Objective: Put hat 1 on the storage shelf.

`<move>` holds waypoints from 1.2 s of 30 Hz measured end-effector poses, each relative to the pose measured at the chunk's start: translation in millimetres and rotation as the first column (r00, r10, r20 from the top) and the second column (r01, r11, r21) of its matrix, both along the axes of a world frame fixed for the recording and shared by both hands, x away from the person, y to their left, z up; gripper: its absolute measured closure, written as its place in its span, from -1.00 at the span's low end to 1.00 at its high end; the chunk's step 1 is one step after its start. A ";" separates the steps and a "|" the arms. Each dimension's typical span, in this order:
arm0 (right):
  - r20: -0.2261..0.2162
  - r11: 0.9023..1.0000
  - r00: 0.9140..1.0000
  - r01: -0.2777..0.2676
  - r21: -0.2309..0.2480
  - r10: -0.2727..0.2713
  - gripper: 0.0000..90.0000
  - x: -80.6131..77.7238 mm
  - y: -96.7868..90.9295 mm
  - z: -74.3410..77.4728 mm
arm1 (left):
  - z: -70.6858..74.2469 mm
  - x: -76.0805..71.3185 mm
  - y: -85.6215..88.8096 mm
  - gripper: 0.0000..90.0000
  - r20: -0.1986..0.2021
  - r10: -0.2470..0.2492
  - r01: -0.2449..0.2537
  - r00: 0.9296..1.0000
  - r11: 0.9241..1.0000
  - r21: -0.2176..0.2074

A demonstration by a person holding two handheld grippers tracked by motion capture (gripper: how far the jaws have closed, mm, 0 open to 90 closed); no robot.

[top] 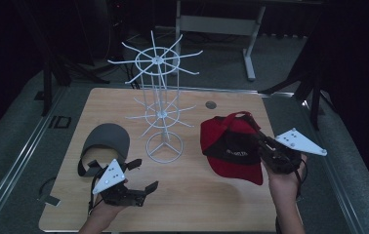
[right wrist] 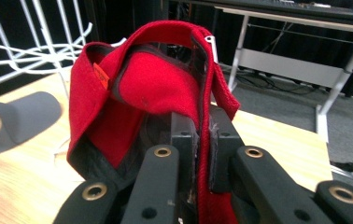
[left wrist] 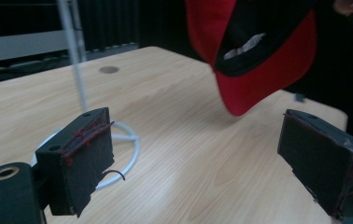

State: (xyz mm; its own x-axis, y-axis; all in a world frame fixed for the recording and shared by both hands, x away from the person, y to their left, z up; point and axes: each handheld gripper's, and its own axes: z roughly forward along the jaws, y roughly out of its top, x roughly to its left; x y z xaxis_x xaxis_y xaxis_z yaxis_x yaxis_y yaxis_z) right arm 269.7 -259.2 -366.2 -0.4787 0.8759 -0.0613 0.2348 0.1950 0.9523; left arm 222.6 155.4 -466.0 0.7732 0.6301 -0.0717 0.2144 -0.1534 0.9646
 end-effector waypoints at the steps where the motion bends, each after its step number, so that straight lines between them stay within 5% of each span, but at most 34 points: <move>1: 0.006 1.000 1.000 -0.005 0.002 0.005 0.86 -1.1 0.5 1.3 | 4.2 0.5 -2.4 -0.74 0.006 -0.008 0.008 1.000 1.000 0.004; 18: 0.046 0.997 0.996 -0.072 0.028 0.070 0.86 -18.8 5.9 25.4 | 60.0 17.8 -45.3 -0.72 0.100 -0.097 0.093 0.990 0.995 0.046; 36: 0.079 0.990 0.988 -0.135 0.033 0.132 0.86 -31.7 16.9 37.8 | 88.1 49.6 -91.9 -0.72 0.094 -0.127 0.120 0.987 0.989 0.083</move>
State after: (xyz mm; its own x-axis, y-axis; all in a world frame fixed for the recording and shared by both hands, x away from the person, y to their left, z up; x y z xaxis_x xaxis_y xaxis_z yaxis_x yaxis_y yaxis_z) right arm 238.0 -242.3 -328.5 -0.5864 0.8070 -0.0699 0.1357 0.1829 0.9737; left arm 272.2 63.6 -377.9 0.8463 0.5300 0.0539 0.0933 -0.2470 0.9645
